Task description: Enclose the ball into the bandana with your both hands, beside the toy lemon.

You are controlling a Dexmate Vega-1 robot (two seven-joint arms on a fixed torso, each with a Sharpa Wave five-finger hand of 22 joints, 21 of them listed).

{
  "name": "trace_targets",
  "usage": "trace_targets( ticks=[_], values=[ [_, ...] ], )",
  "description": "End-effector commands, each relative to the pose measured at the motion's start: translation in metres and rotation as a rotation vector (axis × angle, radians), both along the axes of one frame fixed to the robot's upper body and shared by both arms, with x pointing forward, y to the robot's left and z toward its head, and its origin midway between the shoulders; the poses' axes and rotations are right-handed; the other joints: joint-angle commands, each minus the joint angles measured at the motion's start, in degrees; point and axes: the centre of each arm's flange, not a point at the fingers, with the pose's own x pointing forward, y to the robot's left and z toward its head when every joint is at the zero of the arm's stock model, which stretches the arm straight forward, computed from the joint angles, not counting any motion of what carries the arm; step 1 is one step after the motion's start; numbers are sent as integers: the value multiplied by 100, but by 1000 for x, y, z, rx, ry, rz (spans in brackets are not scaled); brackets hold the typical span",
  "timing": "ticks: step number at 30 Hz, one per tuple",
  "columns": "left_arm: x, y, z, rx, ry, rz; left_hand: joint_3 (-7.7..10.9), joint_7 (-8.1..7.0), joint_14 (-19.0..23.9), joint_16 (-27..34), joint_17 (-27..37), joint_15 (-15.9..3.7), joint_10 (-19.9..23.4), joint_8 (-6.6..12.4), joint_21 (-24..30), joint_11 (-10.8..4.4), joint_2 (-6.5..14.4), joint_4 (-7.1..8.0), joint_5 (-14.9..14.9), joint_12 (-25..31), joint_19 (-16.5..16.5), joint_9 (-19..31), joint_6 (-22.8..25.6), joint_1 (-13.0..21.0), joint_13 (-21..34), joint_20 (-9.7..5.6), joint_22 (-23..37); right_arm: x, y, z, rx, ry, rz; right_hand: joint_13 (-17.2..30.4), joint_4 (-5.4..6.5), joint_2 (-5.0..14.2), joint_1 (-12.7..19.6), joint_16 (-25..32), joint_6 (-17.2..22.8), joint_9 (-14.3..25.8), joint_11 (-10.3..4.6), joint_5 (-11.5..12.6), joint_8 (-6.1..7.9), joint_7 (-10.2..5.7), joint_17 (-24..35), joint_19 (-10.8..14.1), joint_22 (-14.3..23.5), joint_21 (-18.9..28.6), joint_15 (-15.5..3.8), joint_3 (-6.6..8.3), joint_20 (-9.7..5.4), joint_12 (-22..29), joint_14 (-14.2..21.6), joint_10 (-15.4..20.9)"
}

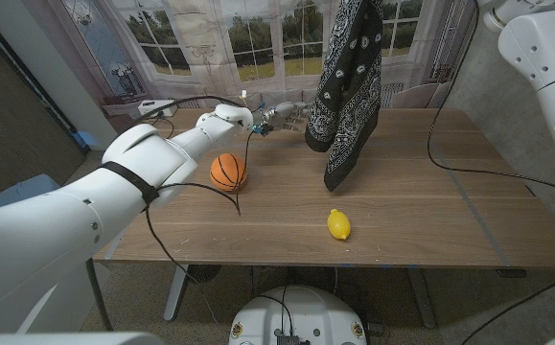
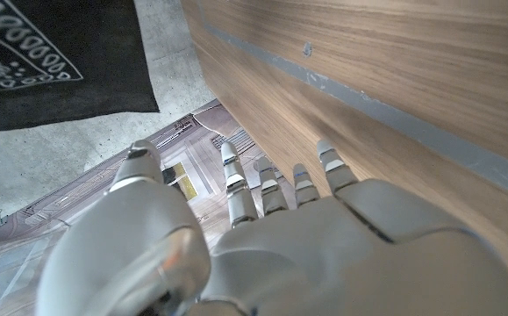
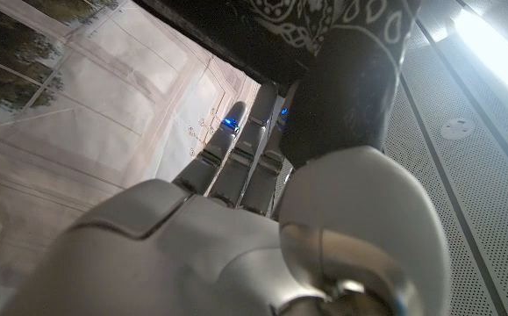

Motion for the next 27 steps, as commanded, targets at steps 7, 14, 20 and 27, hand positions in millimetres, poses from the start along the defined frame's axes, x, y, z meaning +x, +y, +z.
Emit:
trace_targets(
  ticks=[7,14,20,27],
  values=[
    [2,-39,14,-58,44,113,-179,55,-78,12,12,91,-113,101,5,-34,-370,-124,244,-7,24,25,72,187,5,27,10,0,8,9,-15,-19,-10,16,-6,55,28,-53,325,27,-192,35,-10,-144,34,-24,-5,52,-869,1,-223,-5,58,-149],
    [-2,-65,16,-98,61,137,-442,585,-227,2,18,105,-250,175,-36,85,-504,-86,491,-9,-54,30,380,122,-15,-7,5,0,15,14,-40,-28,3,21,-5,58,30,-64,323,27,-191,35,-25,-142,47,-29,-11,67,-867,-7,-226,0,69,-137],
    [-5,-86,15,-137,71,169,-674,1029,-466,5,41,202,-512,38,-119,290,-342,198,571,-35,-303,35,75,-312,-40,5,15,4,19,16,-41,-30,11,25,-4,57,32,-84,330,37,-194,34,-33,-143,60,-40,-16,83,-863,-17,-228,-4,68,-142],
    [-9,-104,10,-200,113,145,-826,1296,-612,9,53,299,-679,-8,-162,464,-228,416,574,-40,-505,36,-168,-647,-53,32,38,4,18,18,-34,-27,8,12,-11,61,43,-95,331,46,-166,35,-47,-142,82,-39,-23,108,-871,-25,-226,-10,84,-129]
  ],
)
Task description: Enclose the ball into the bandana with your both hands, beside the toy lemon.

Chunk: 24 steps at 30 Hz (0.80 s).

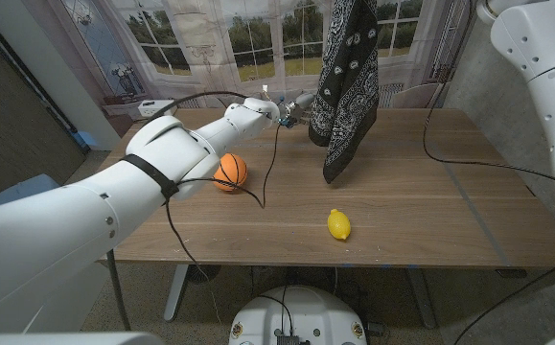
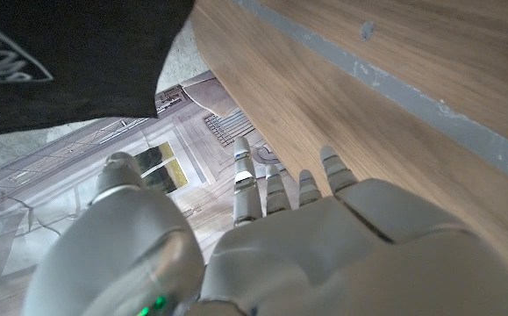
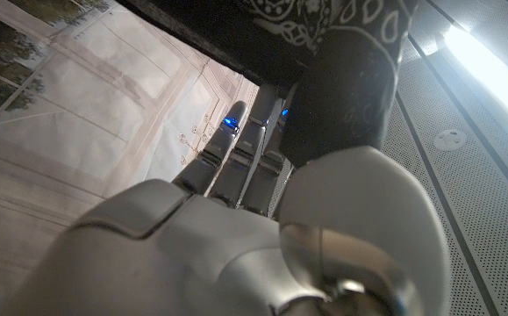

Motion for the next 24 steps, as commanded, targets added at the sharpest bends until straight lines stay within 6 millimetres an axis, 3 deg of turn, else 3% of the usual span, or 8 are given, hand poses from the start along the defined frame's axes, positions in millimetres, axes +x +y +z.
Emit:
trace_targets(
  ticks=[1,5,9,14,18,21,23,24],
  values=[
    [-7,-35,-5,-104,50,2,-82,199,-118,6,27,60,-125,-72,-34,118,60,157,26,-22,-122,19,-205,-230,-7,13,40,2,2,4,5,-6,-13,2,0,54,29,-19,330,15,-178,51,-12,-142,26,-20,3,66,-864,-23,-250,-10,80,-134],
    [-11,-39,2,-44,17,-15,-82,211,-178,10,28,78,-238,-94,-41,169,204,240,2,-37,-194,18,-400,-311,-15,12,49,4,-2,3,16,-1,0,-3,0,57,33,-34,341,13,-173,51,-23,-139,37,-25,-1,82,-863,-28,-251,-12,82,-122],
    [-12,-35,12,131,-79,11,69,-302,-271,10,-12,138,-490,-72,2,136,415,41,-115,-39,-171,9,-957,120,-41,4,37,8,-9,0,54,10,-5,-2,-2,61,37,-27,352,14,-165,49,-28,-135,56,-22,-4,97,-867,-36,-251,-10,111,-113],
    [-12,-32,8,102,-50,-41,72,-693,-184,45,-33,186,-503,-10,76,79,288,-233,-131,17,38,7,-1195,551,-63,1,1,9,-16,-1,85,11,-27,-2,-5,62,43,-39,361,5,-152,48,-45,-125,71,-27,-8,115,-865,-42,-252,-10,116,-103],
    [-18,-36,-3,91,-5,-178,-300,-782,-97,63,-25,129,-261,275,81,-113,-120,-313,168,141,122,5,-323,592,-83,4,-29,10,-25,-5,131,11,-15,-6,-3,62,43,-47,368,3,-155,46,-54,-123,82,-33,-11,127,-861,-49,-250,-14,122,-98],
    [-26,-48,-21,-117,158,-330,-606,-155,-1,99,18,55,42,394,80,-198,482,399,229,210,109,11,665,-390,-112,-9,-2,8,-27,-5,141,5,-40,-5,-8,64,51,-53,369,4,-153,45,-62,-122,92,-32,-14,138,-868,-50,-253,-13,126,-92],
    [-32,-50,-21,-37,140,-395,-631,611,-113,59,17,208,41,333,-19,102,1087,843,69,160,-242,1,1001,-910,-135,10,30,8,-27,-4,138,9,-35,-12,-11,64,55,-58,366,8,-158,45,-65,-125,96,-36,-15,144,-869,-51,-252,-20,126,-97],
    [-34,-51,-20,8,117,-403,-641,746,-154,50,14,251,12,277,-25,168,1196,924,26,136,-303,-3,978,-1010,-140,15,38,8,-27,-4,141,8,-49,-9,-9,65,54,-62,371,9,-159,44,-66,-120,99,-40,-16,148,-865,-53,-252,-15,129,-84]
  ],
)
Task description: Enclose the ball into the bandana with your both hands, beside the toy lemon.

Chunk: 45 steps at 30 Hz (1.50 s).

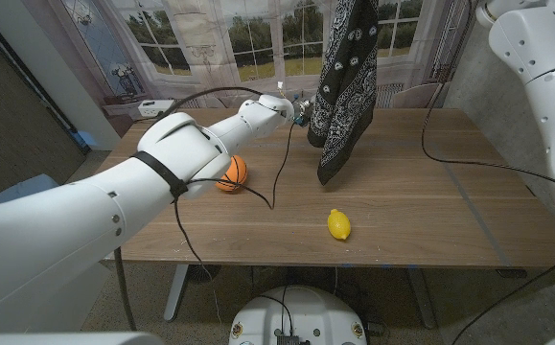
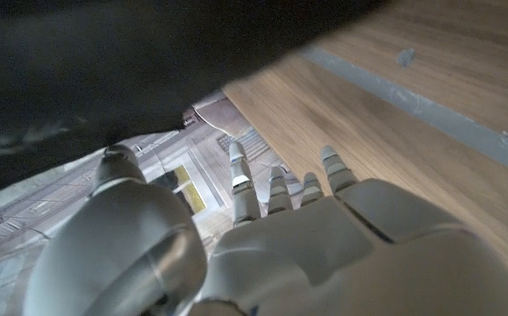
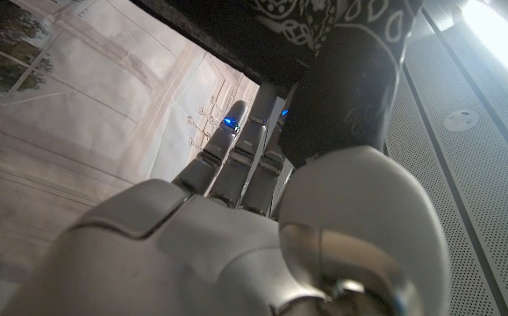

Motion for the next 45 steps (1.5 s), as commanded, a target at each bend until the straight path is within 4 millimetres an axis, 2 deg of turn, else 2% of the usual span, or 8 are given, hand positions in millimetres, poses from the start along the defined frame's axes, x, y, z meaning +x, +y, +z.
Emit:
trace_targets(
  ticks=[1,7,10,13,16,20,28,45],
  values=[
    [-22,-18,-20,-20,119,-310,-103,859,-136,7,16,203,24,-113,-60,334,726,621,-193,-52,-397,-4,357,-758,-19,33,61,-1,-11,-2,60,1,-37,10,-11,41,29,-18,320,17,-160,26,26,-74,25,-15,10,65,-836,-8,-234,-13,39,-88],
    [-24,-7,-8,-73,93,-353,-142,860,-19,47,-10,171,351,-30,-26,340,939,727,-316,19,-475,44,877,-1034,-37,29,78,-3,-16,-8,102,1,-45,16,-16,42,38,-37,349,18,-143,24,20,-58,40,-21,6,87,-837,-13,-229,-12,43,-83],
    [-23,6,1,-122,45,-356,774,799,216,42,-51,43,580,63,82,32,1156,-64,-661,-21,-310,122,1352,267,-41,30,56,-5,-20,-10,121,5,-47,13,-19,42,41,-40,360,10,-137,23,14,-51,48,-20,4,96,-838,-15,-228,-15,47,-84],
    [-22,18,2,-176,23,-369,1692,64,701,99,-69,-372,980,332,258,-497,1113,-875,-890,40,154,306,1988,1406,-19,17,26,-6,-24,-12,127,10,-46,4,-21,36,42,-39,385,-3,-130,18,8,-51,61,-23,2,106,-834,-24,-220,-17,61,-68],
    [-24,24,-2,-215,31,-423,2188,-676,1006,66,-90,-614,1215,607,370,-643,1002,-1197,-829,53,528,537,2286,2304,-6,4,-15,-8,-28,-15,138,11,-62,18,-25,38,48,-42,386,-13,-131,16,-6,-47,72,-28,0,117,-837,-27,-221,-11,68,-68],
    [-30,34,-4,-217,-32,-487,2356,-864,1215,80,-82,-748,1340,836,446,-773,968,-1130,-870,57,736,780,2327,2742,21,-84,-17,-11,-33,-20,155,12,-61,13,-29,38,52,-46,391,-21,-131,13,-16,-42,82,-29,-2,127,-838,-31,-220,-9,74,-48],
    [-57,54,5,-190,-297,-621,2343,-923,1368,146,22,-871,1488,1055,571,-910,1143,-801,-856,115,991,1264,1861,2578,153,-188,5,-21,-46,-32,188,18,-111,3,-42,38,68,-61,422,-26,-131,8,-24,-38,103,-44,-6,148,-839,-36,-218,-18,79,-40],
    [-130,120,53,-165,-589,-167,2406,-955,1541,173,41,-1026,1658,1484,663,-999,1118,-739,-716,176,1128,1768,1834,2586,281,-315,23,-57,-96,-90,280,65,-303,-17,-72,48,103,-68,472,-65,-108,-13,-71,6,173,-52,-17,215,-835,-56,-204,-29,129,4]
  ],
)
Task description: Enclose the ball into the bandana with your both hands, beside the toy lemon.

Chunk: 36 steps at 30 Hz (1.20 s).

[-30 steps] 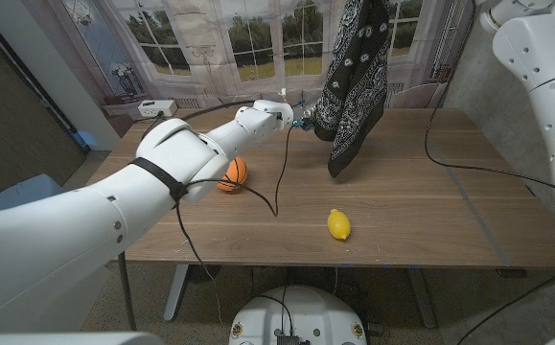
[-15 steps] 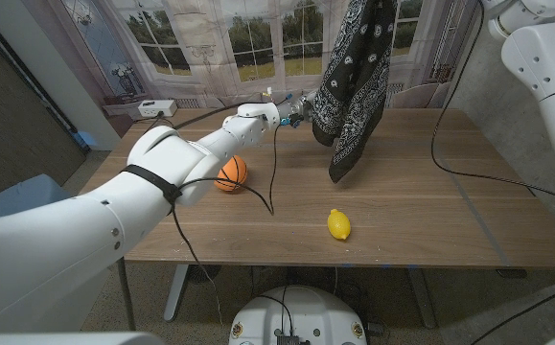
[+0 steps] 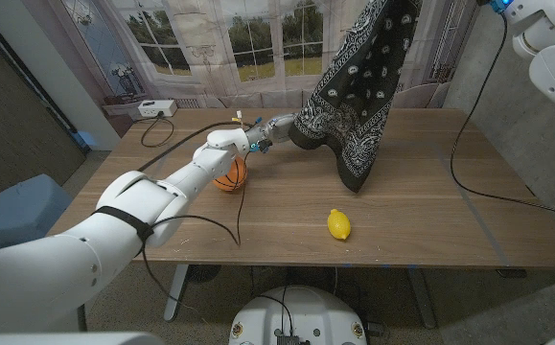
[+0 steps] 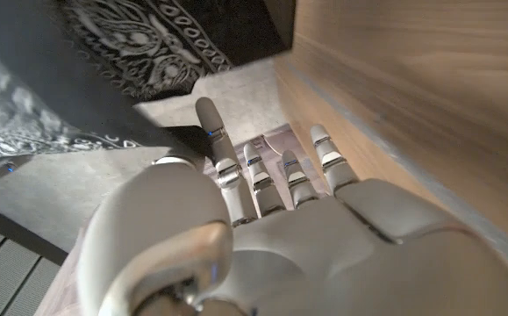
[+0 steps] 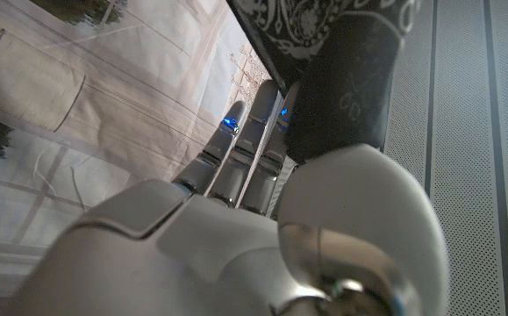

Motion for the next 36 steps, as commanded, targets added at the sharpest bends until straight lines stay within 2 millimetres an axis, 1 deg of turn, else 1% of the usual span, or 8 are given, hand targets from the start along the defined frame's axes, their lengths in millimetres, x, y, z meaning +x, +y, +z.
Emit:
trace_targets(
  ticks=[1,9,14,16,18,21,29,36],
  values=[
    [-123,-20,132,-116,-445,118,65,38,36,14,14,9,8,64,36,30,5,-8,45,8,41,94,-34,51,34,-8,8,-25,-29,-35,61,28,-101,-7,-21,21,41,-24,132,-2,-103,0,11,139,41,-3,8,56,-828,-2,-214,-27,57,-3],
    [-148,-24,136,-175,-443,71,79,-18,28,-1,17,10,16,180,51,19,-12,2,54,7,47,228,-44,48,66,-32,11,-36,-33,-46,59,42,-148,2,-31,28,51,-34,146,-7,-99,-14,-5,149,67,-14,5,82,-824,-10,-204,-20,64,22],
    [-177,-22,157,-164,-529,95,79,-38,16,-13,17,-7,33,246,59,7,-32,3,54,10,51,298,-38,43,84,-65,12,-41,-29,-55,44,78,-215,-43,-54,33,73,-9,192,-28,-58,-28,-11,189,103,14,2,115,-831,-16,-174,-36,108,62],
    [-185,-20,163,-180,-533,79,86,-45,6,-28,6,-70,20,324,68,-42,-66,-30,45,1,61,350,39,68,96,-150,12,-39,-23,-59,10,83,-194,-90,-113,38,123,84,266,-46,19,-56,-2,286,180,83,-2,165,-825,-28,-89,-35,219,149],
    [-193,-19,169,-186,-539,54,118,2,-33,-56,-9,-100,-9,369,65,-68,-76,-89,28,-14,42,399,42,132,109,-212,10,-39,-17,-65,30,81,-222,-206,-224,46,205,153,327,-70,191,-99,-1,442,159,163,-8,231,-802,-68,48,-63,340,274],
    [-207,-16,178,-169,-586,91,184,255,-141,-89,-18,-49,-135,434,49,15,13,-179,-60,-68,-33,520,-56,292,139,-224,9,-42,-12,-67,7,90,-298,-262,-303,56,264,206,392,-92,285,-130,2,578,147,170,-13,258,-776,-98,105,-68,399,357],
    [-236,-5,193,-164,-638,105,219,431,-195,-90,-16,-67,-136,498,46,32,59,-198,-136,-70,-72,635,-133,368,167,-231,10,-46,-11,-68,-9,87,-289,-229,-361,72,298,241,409,-121,292,-169,-25,607,125,163,-16,286,-766,-143,111,-52,410,364],
    [-278,0,203,-176,-742,109,267,517,-199,-94,-32,-100,-135,593,54,38,23,-255,-135,-71,-81,728,-79,445,188,-272,10,-52,-13,-72,-22,81,-333,-261,-410,87,330,277,446,-155,328,-197,-47,629,98,186,-19,325,-760,-176,127,-64,434,397]
  ],
)
